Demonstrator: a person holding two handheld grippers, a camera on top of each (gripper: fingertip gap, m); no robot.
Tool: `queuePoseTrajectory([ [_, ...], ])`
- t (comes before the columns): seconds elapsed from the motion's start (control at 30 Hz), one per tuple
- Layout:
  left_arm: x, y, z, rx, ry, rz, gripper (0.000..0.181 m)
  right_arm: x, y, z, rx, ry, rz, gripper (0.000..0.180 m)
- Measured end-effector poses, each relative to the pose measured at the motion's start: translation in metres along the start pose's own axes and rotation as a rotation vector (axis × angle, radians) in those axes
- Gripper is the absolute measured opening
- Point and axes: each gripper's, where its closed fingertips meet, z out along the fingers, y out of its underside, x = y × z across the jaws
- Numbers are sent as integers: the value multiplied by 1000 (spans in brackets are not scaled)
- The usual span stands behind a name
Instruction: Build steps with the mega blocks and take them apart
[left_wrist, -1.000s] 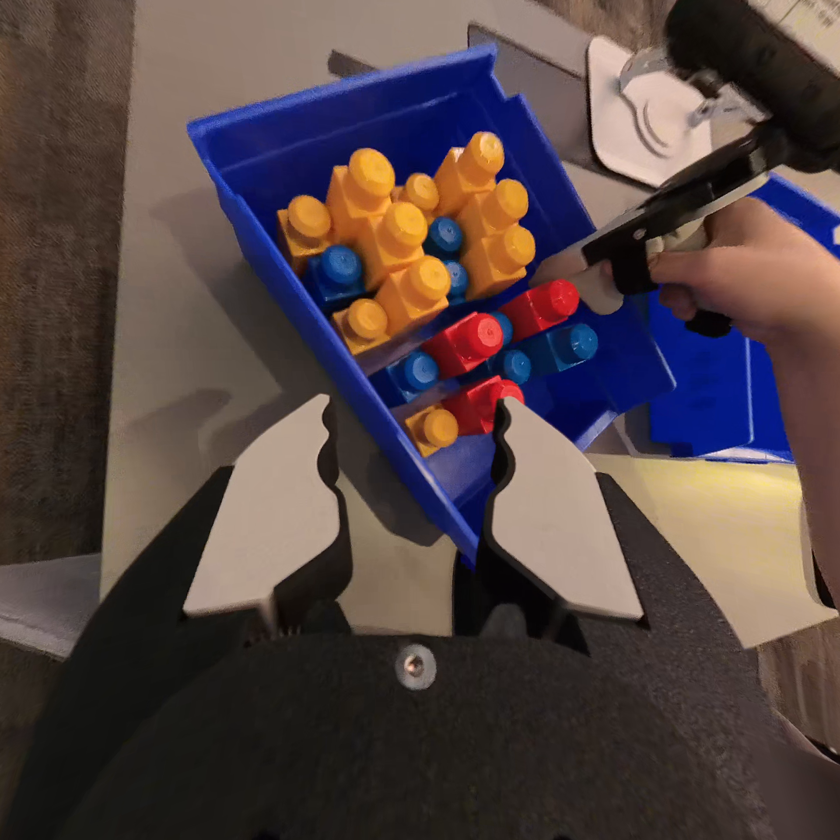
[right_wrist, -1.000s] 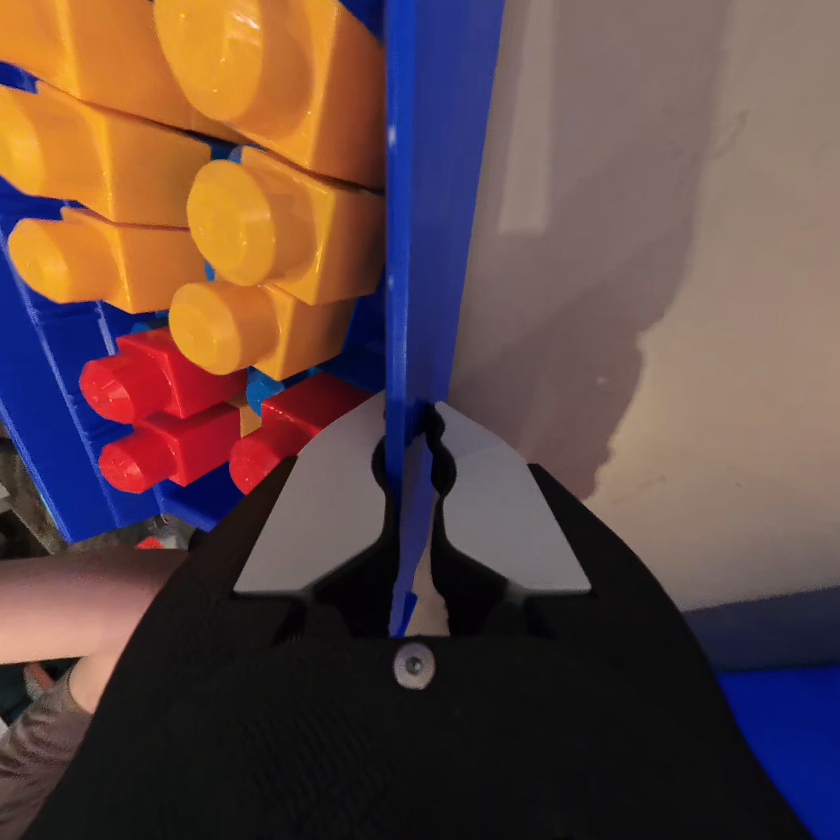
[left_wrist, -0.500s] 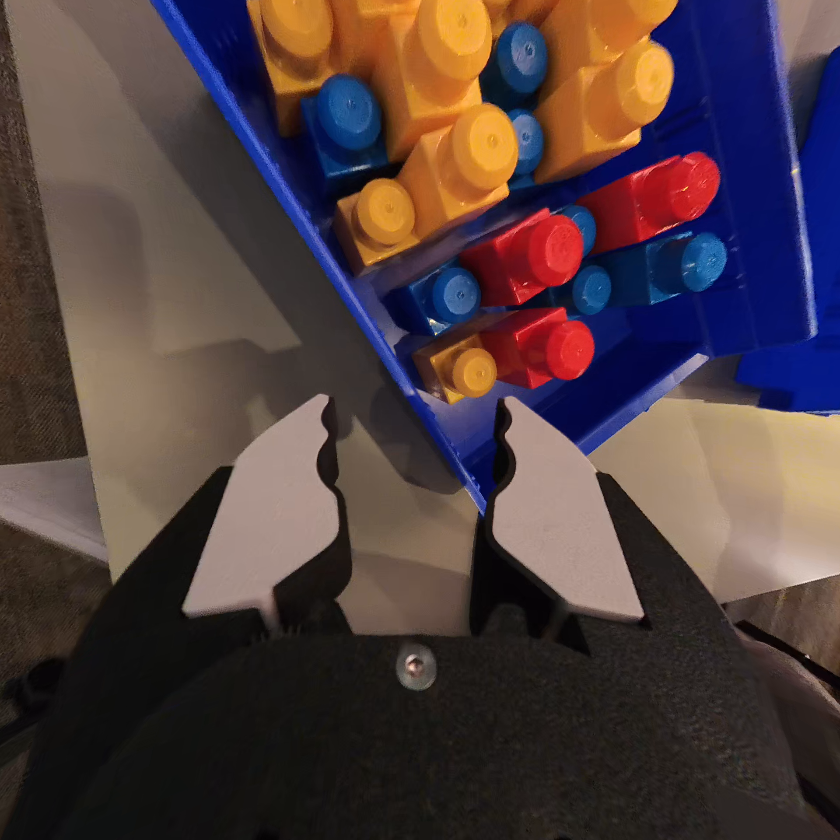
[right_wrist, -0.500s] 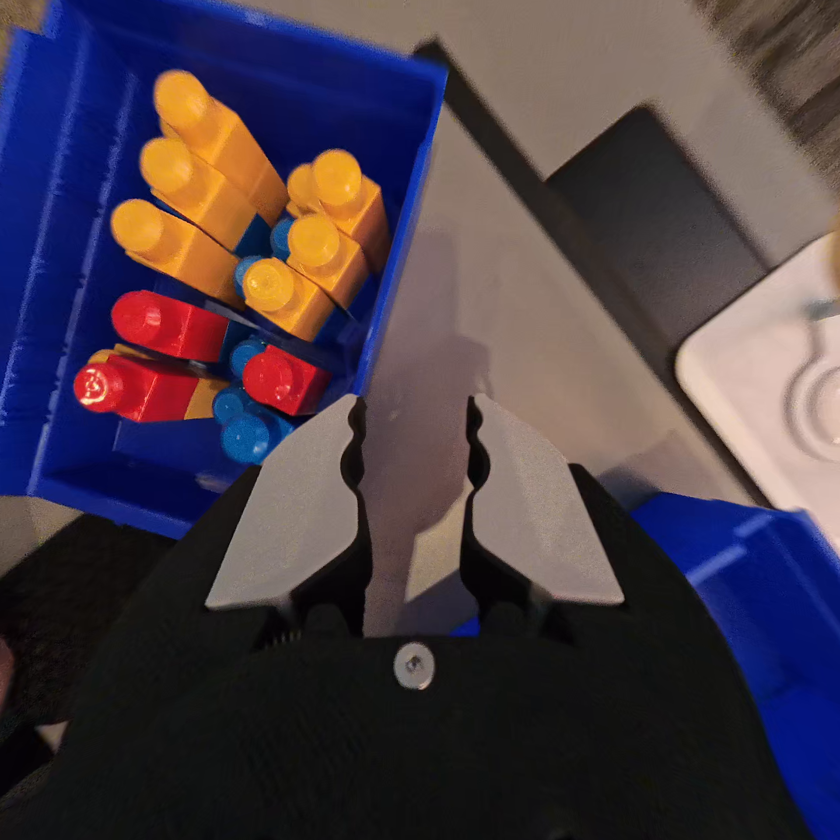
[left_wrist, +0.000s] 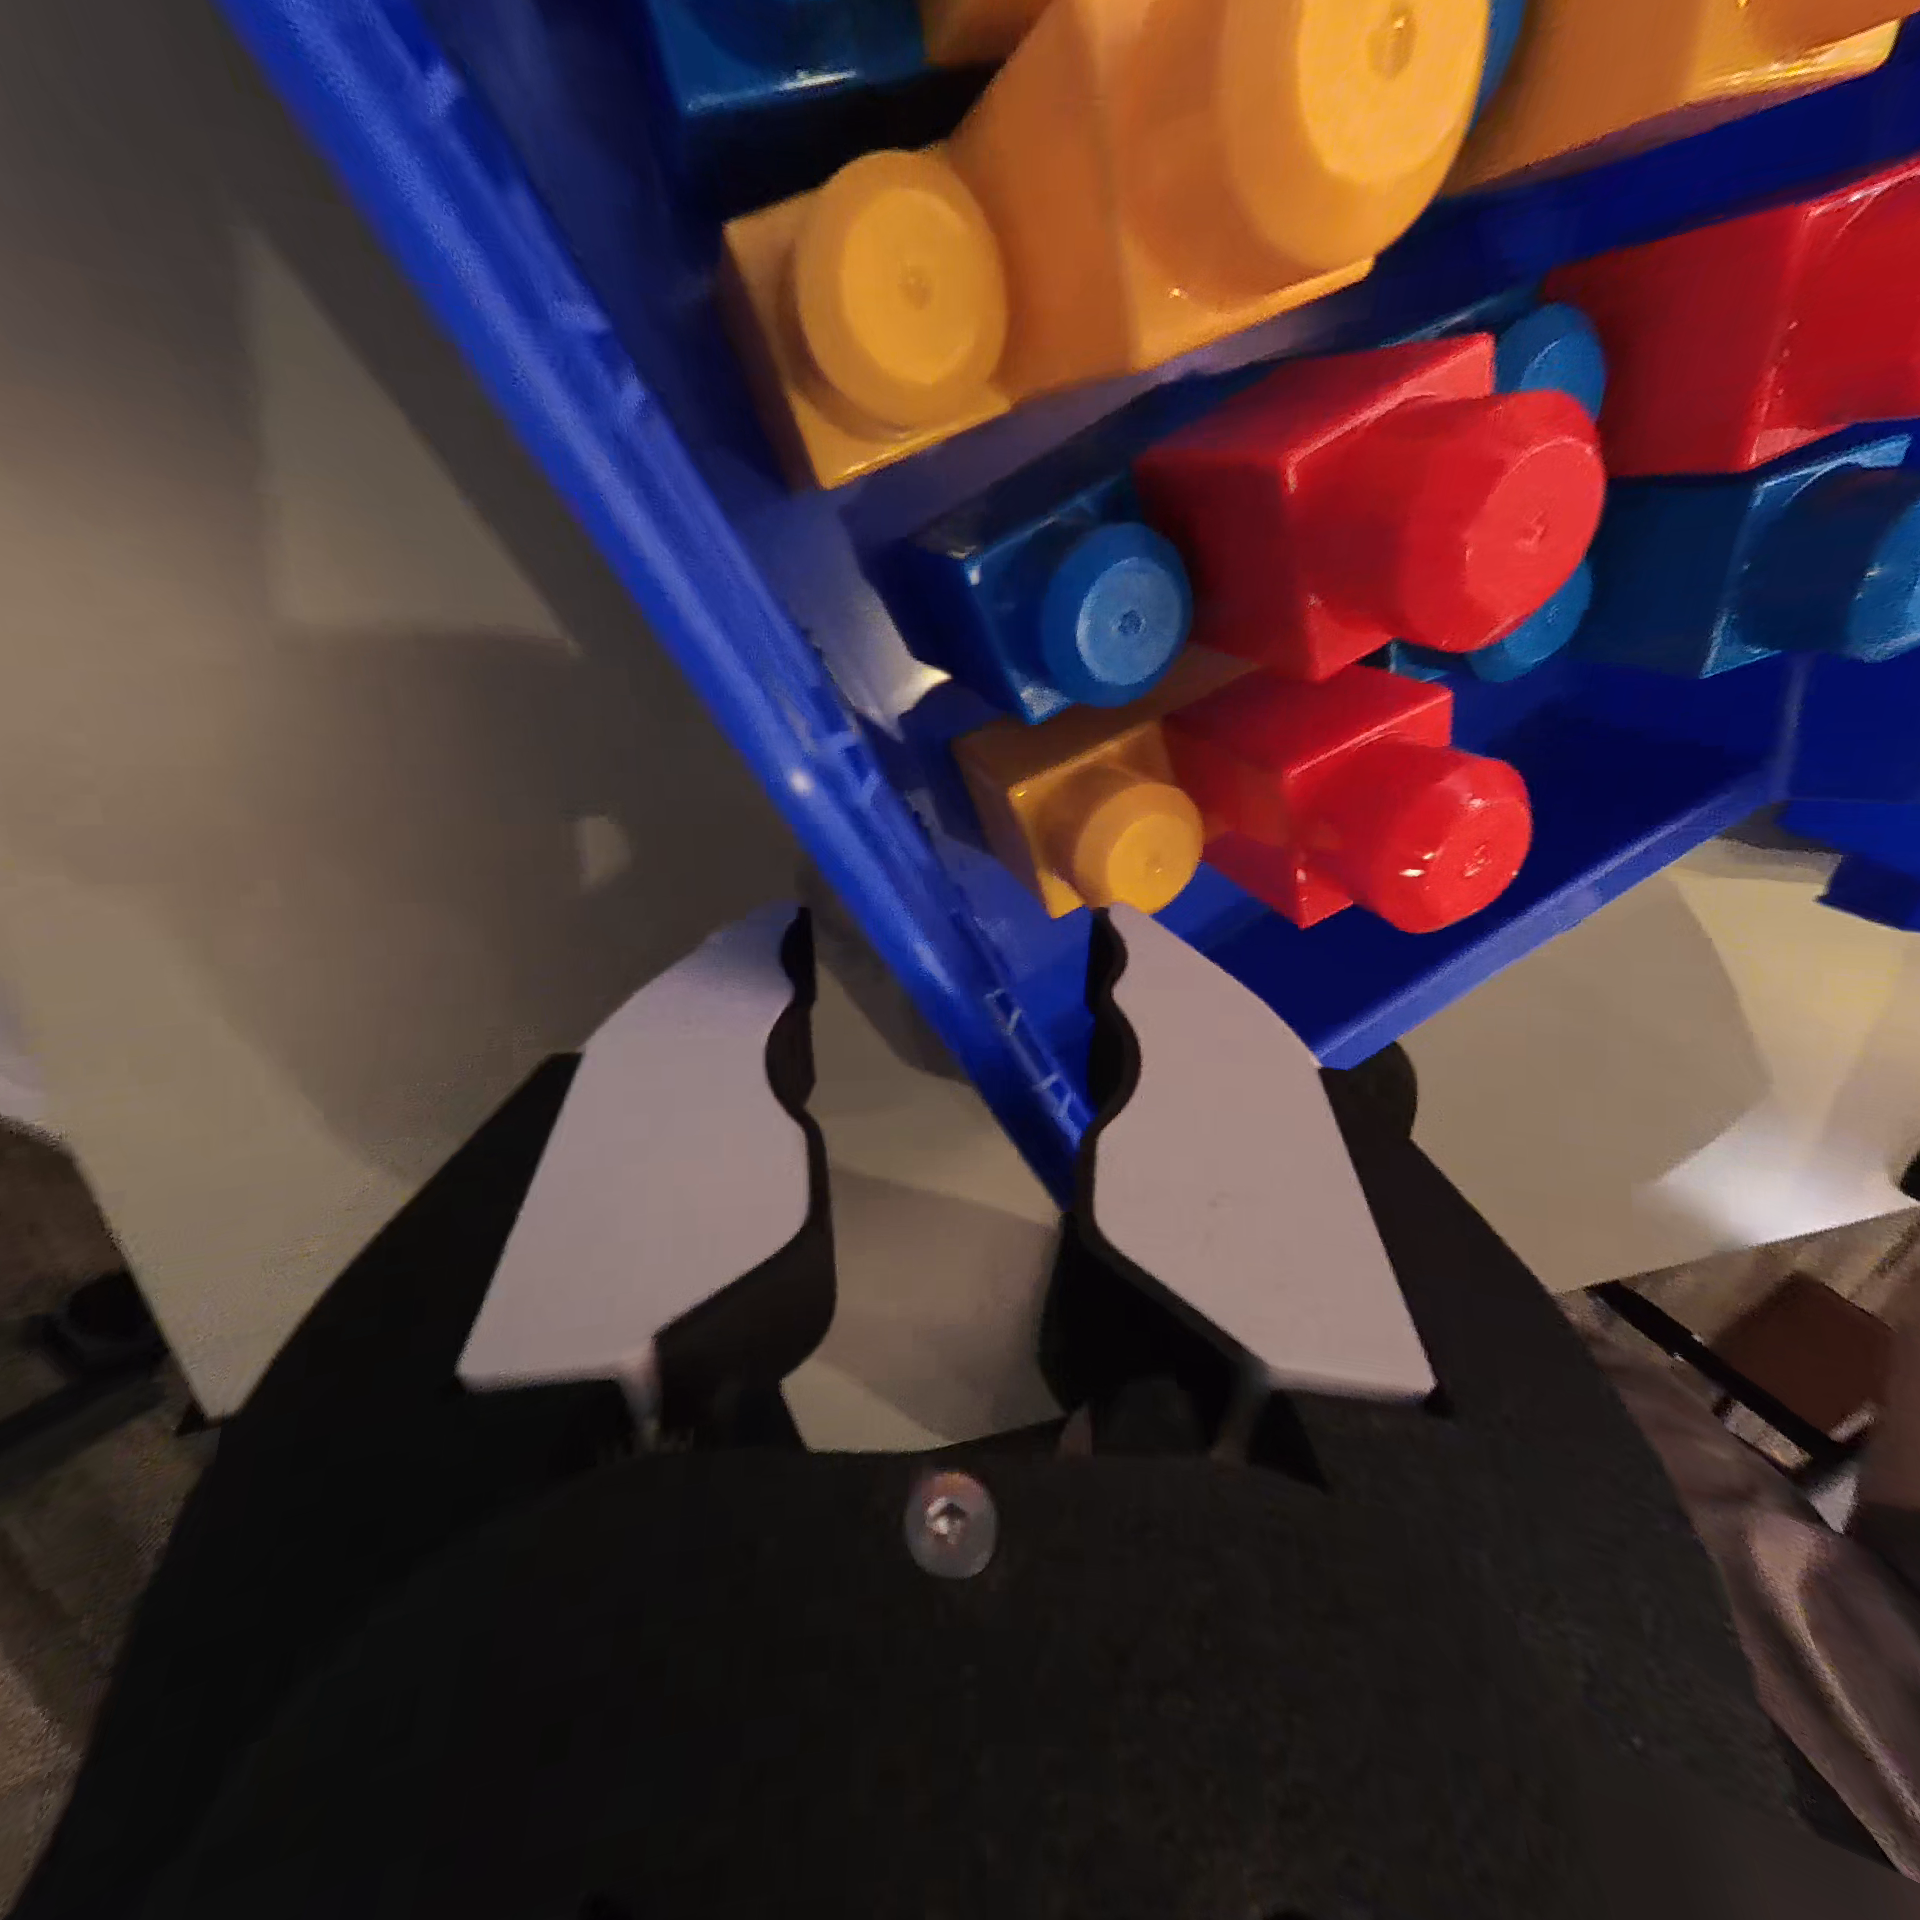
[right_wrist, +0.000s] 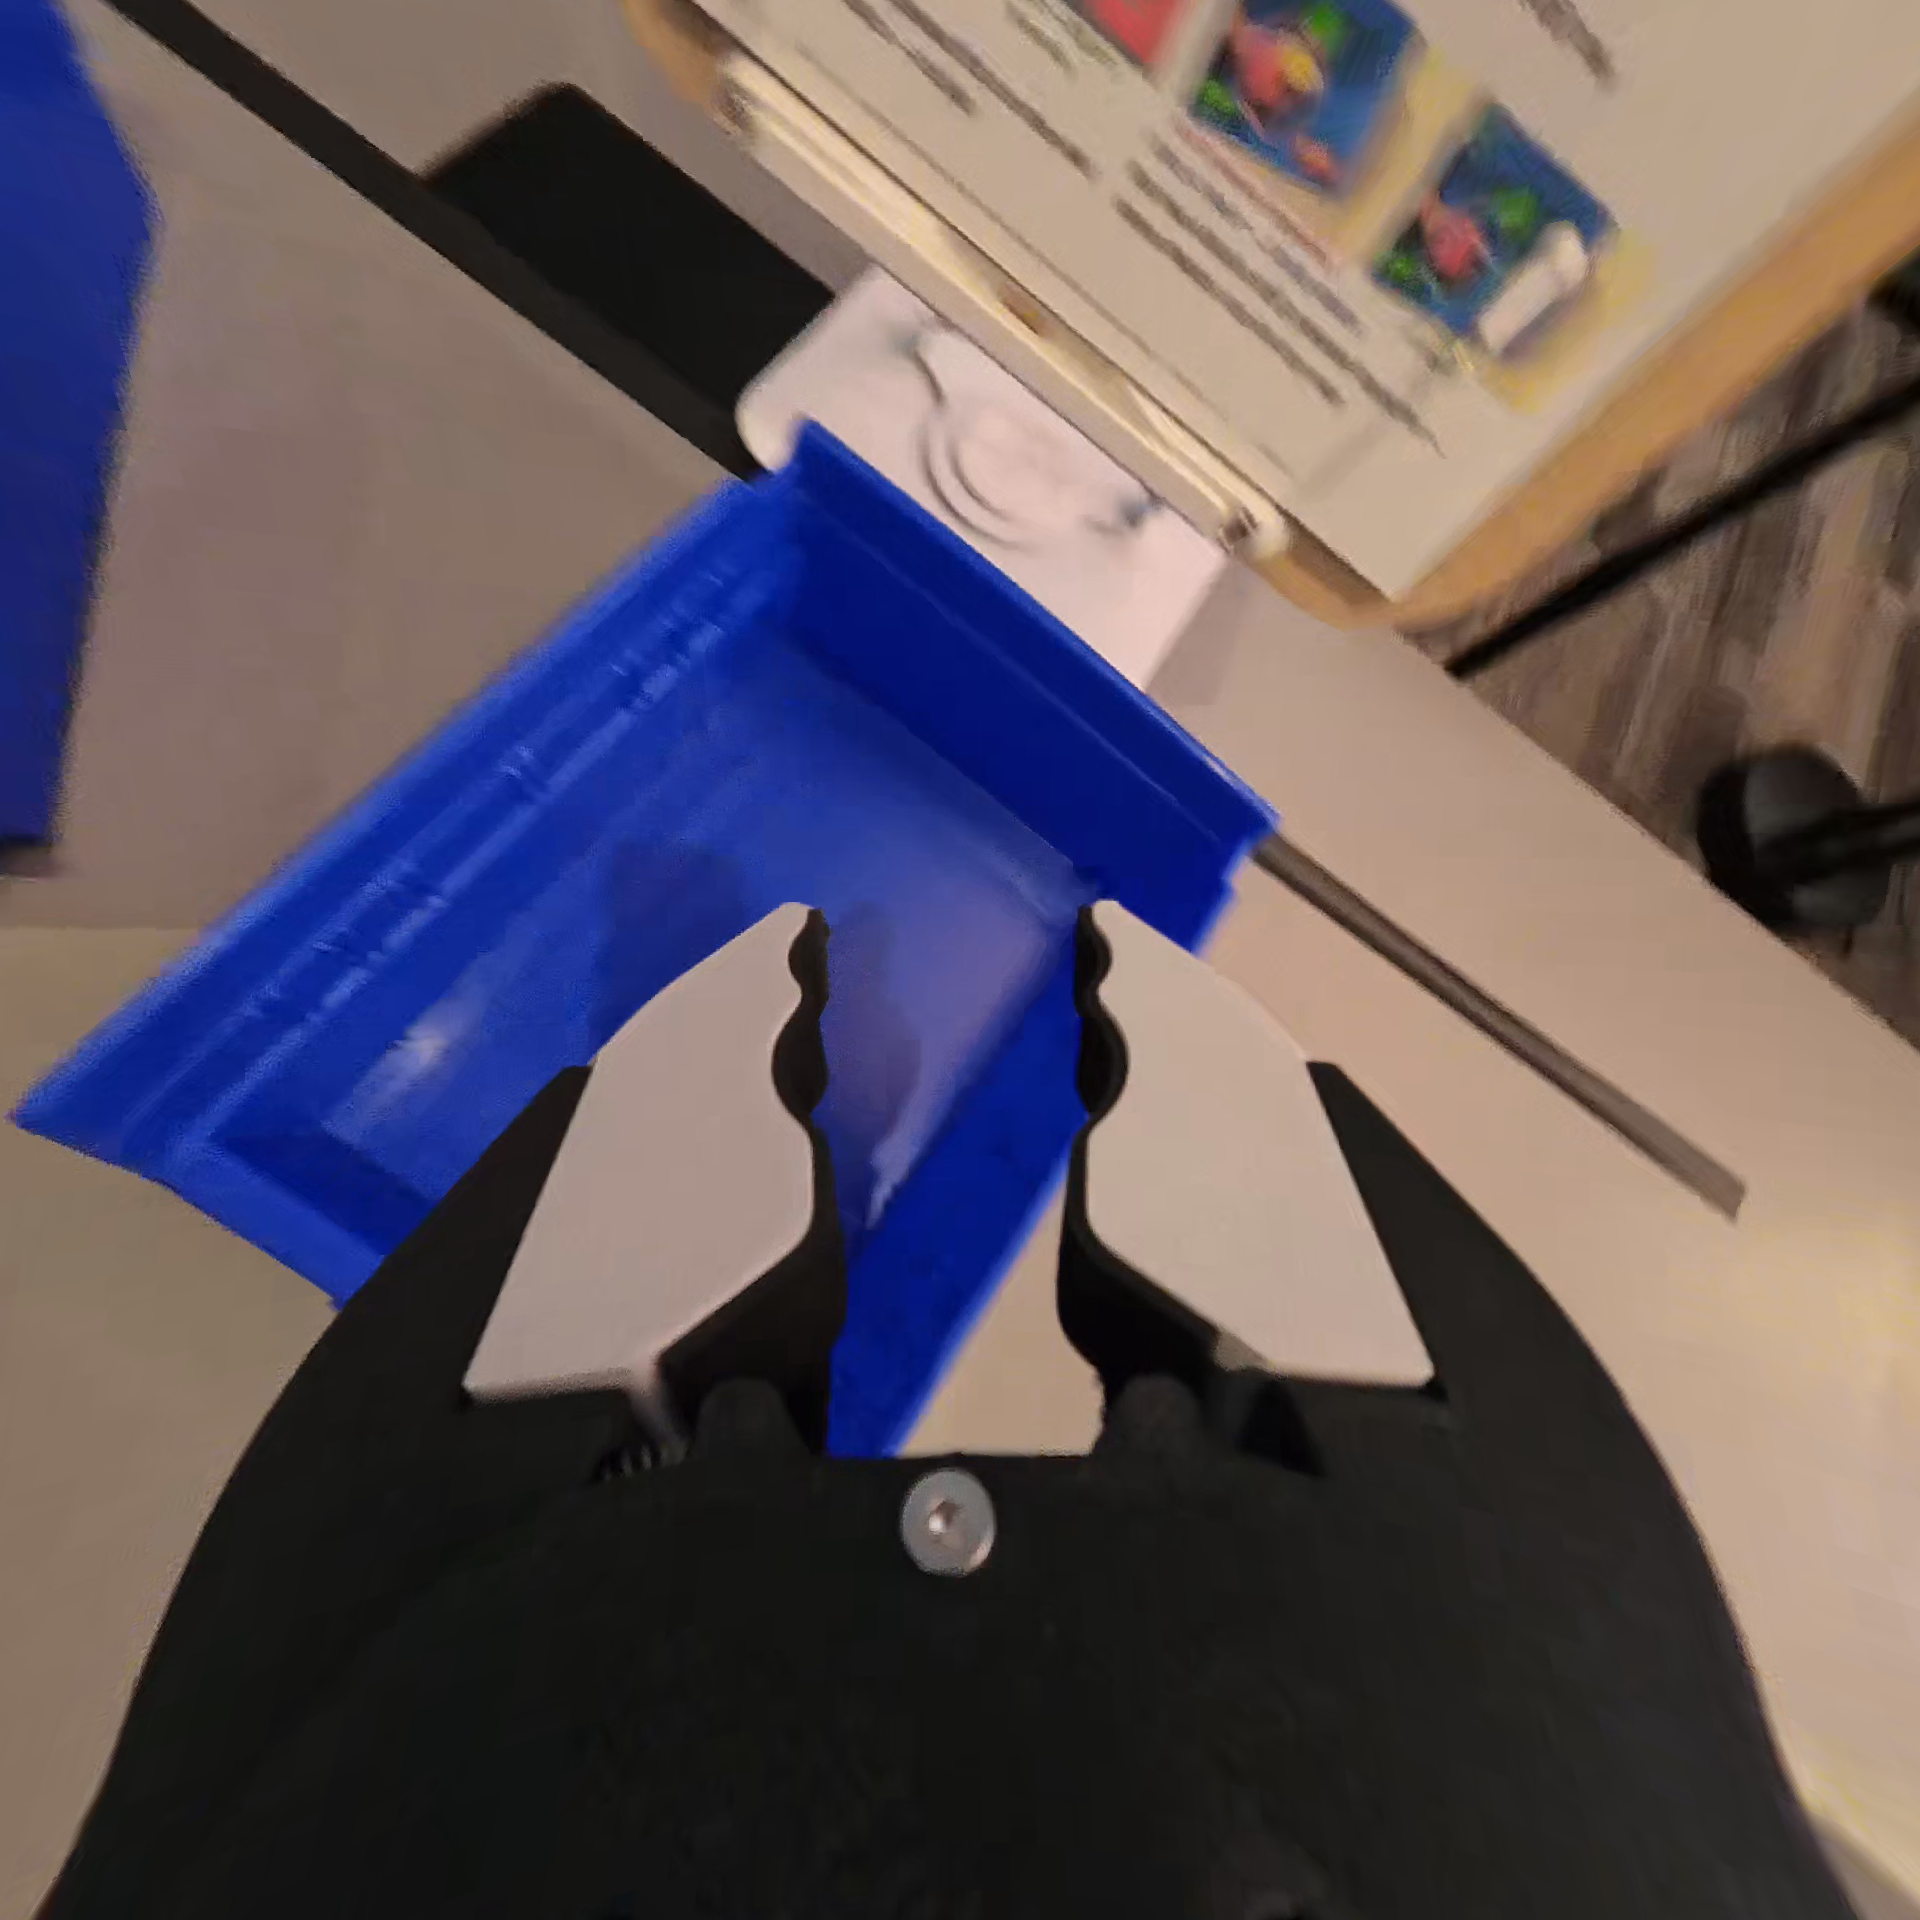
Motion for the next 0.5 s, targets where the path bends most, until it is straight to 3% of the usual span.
queuePoseTrajectory([
  [0.07,4,-8,4,2,-1,16,34,17,21,0,-21,-33,77,48],
  [0.17,-10,-22,9,-8,-184,35,26,31,52,9,-76,-75,157,49],
  [0.23,-18,-36,9,18,-306,92,26,35,73,16,-130,-85,170,49],
  [0.5,-3,-90,18,186,-380,401,32,29,114,36,-243,-120,150,49],
])
